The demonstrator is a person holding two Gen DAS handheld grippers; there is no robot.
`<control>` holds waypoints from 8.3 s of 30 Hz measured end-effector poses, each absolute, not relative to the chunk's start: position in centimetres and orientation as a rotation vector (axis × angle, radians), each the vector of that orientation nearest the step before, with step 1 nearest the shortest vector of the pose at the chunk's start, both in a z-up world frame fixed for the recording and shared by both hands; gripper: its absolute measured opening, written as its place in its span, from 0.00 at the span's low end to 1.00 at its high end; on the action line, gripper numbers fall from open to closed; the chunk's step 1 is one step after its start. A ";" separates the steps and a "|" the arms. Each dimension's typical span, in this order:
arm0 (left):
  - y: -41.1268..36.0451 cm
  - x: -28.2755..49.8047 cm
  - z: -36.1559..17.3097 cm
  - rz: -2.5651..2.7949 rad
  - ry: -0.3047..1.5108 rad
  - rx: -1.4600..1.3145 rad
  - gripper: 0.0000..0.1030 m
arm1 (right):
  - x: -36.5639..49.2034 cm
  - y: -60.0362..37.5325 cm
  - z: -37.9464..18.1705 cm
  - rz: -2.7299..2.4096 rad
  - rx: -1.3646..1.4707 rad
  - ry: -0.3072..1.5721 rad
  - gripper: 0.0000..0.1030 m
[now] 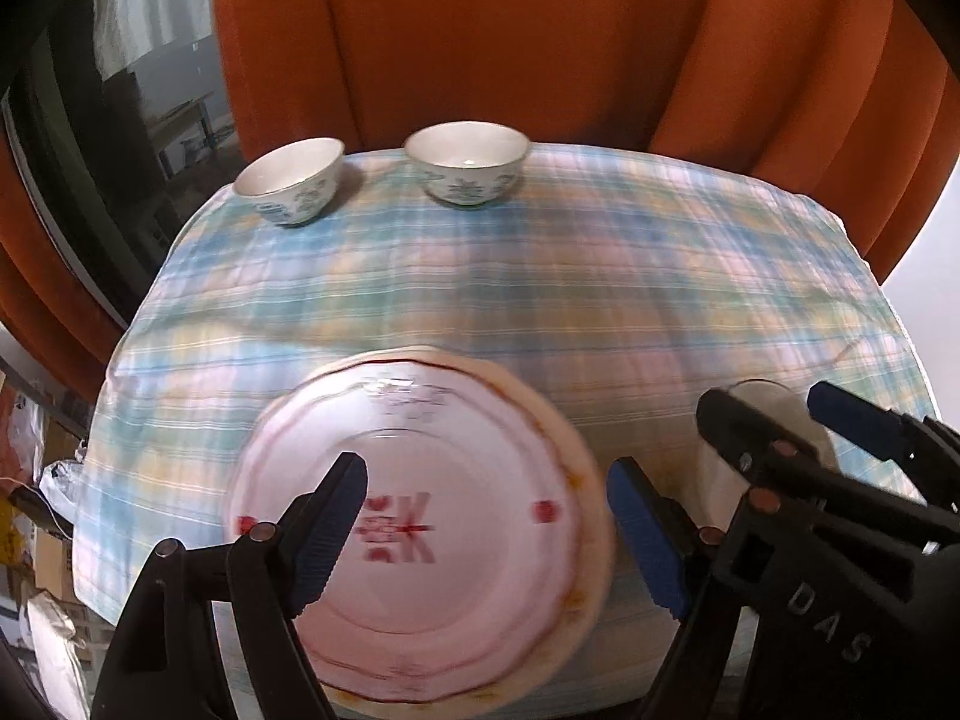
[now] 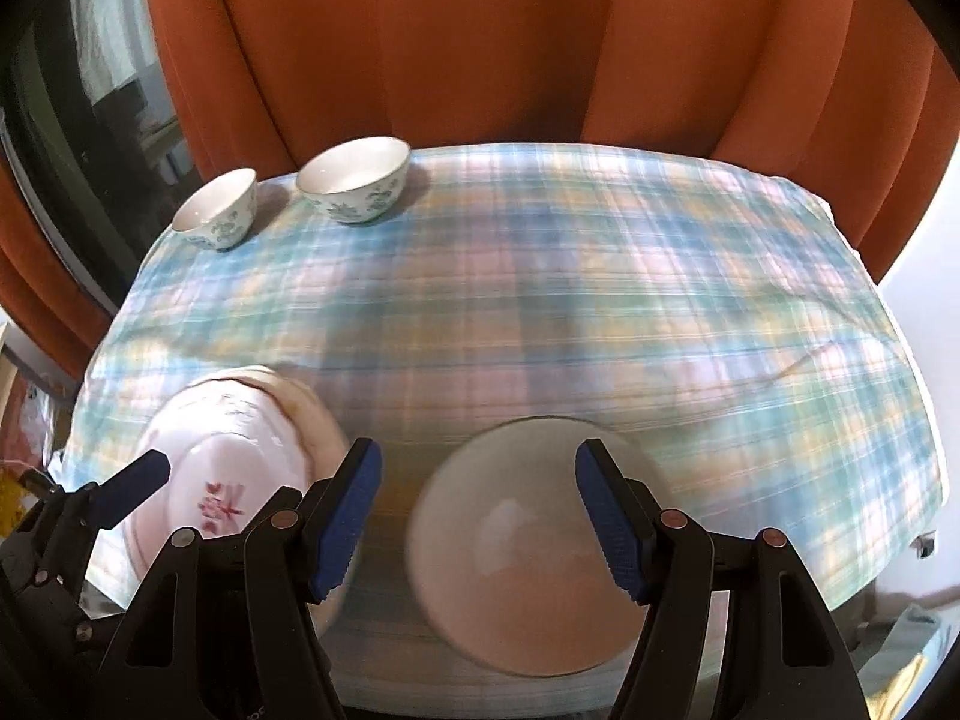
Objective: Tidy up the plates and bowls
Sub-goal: 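Move the right tool over the plate stack toward the remaining bowls, then grasp the rim of another white bowl with the right tool, then carry the second white bowl with the right tool toward the first bowl, then lower the second bowl into the first bowl and open the right tool, then pull the open right tool back from the nested bowls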
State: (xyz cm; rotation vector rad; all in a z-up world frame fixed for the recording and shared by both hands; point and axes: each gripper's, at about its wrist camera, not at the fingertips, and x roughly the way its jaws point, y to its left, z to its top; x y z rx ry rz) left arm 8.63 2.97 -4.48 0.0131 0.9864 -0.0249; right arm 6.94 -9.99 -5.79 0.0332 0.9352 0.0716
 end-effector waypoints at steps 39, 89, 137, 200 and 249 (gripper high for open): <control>22.5 25.9 -2.7 0.170 0.965 -0.014 0.76 | 25.0 12.8 -3.8 0.228 0.045 0.919 0.69; 23.6 37.4 -8.0 0.264 1.014 -0.021 0.28 | 39.8 15.5 -9.9 0.278 0.070 0.960 0.15; 17.7 17.2 2.3 0.136 0.861 0.016 0.28 | 15.5 8.7 2.1 0.163 0.088 0.817 0.15; -10.2 10.6 -8.5 0.079 1.129 0.079 0.28 | 8.1 -20.0 -8.6 0.152 0.058 1.011 0.15; -3.4 9.9 -3.3 -0.167 0.999 0.060 0.79 | 5.8 -13.9 -4.7 -0.021 0.121 0.941 0.74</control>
